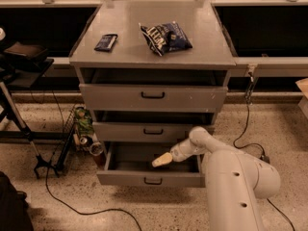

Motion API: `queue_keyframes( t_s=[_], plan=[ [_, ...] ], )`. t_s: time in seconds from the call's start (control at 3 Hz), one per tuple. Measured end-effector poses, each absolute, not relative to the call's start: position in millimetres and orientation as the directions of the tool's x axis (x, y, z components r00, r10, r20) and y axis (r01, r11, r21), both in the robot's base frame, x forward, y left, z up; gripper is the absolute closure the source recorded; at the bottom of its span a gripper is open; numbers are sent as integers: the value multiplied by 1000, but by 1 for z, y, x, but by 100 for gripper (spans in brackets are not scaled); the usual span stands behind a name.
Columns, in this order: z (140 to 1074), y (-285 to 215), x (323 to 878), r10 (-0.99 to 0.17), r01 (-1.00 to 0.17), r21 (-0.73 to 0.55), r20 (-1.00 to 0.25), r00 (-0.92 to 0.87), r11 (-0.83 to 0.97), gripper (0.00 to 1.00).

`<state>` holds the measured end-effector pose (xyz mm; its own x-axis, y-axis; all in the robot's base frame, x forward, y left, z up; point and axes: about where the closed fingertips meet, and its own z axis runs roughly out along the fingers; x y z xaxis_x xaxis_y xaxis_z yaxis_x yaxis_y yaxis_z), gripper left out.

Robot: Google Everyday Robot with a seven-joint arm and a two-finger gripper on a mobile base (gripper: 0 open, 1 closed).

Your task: Close bottom drawer

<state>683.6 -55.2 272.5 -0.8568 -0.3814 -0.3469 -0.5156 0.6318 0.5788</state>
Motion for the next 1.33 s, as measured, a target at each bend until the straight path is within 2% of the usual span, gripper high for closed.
queue_keyframes(
  t_s=[1.0,1.33],
  plan=[
    [280,-148,608,-263,-403,572,-314,-912,714,0],
    [276,-165,584,-244,-368,578,-282,-928,728,0]
  ],
)
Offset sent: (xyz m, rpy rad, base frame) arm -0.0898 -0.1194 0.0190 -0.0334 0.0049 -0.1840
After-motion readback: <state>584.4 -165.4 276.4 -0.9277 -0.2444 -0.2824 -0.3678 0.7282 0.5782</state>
